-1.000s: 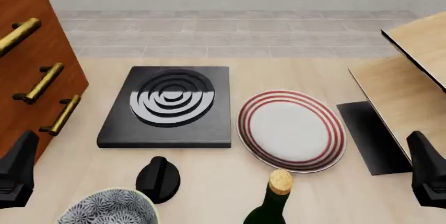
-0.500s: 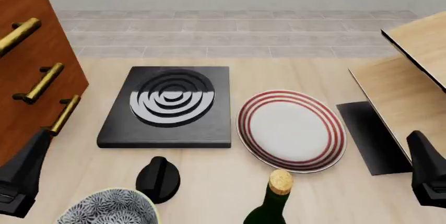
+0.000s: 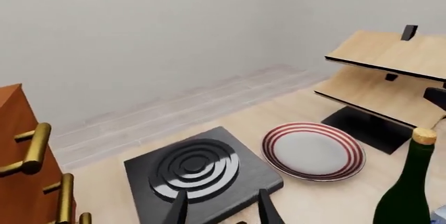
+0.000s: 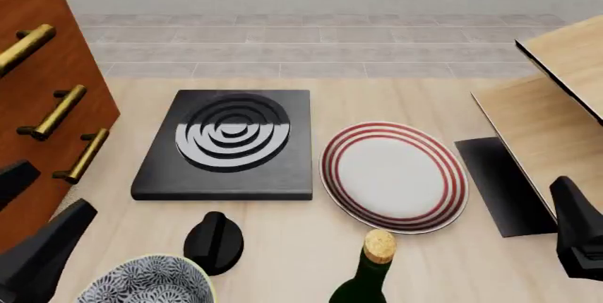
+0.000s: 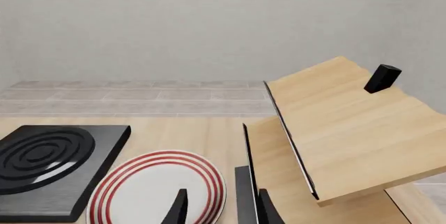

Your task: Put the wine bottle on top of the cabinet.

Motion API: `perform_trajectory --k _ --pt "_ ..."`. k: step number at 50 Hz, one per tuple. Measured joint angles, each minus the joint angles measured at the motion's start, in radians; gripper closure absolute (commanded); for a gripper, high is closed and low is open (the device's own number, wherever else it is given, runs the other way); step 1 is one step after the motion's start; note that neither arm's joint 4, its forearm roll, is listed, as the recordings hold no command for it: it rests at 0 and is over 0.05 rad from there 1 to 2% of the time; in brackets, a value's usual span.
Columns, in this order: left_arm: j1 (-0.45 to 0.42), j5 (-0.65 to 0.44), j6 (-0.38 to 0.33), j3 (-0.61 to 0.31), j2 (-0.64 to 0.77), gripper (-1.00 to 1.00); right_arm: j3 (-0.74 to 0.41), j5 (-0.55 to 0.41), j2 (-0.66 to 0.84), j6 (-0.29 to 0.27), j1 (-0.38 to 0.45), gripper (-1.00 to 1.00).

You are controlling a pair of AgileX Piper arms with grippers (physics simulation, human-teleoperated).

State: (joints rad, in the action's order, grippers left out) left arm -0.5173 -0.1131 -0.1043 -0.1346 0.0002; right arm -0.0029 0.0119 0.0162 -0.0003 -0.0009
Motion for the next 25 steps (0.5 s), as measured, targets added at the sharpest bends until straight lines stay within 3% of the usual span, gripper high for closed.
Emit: perform_trajectory --k 25 --pt "-0.251 -0.072 0.062 -0.052 0.000 -1.00 0.000 0.000 0.000 0.000 0.000 -1.00"
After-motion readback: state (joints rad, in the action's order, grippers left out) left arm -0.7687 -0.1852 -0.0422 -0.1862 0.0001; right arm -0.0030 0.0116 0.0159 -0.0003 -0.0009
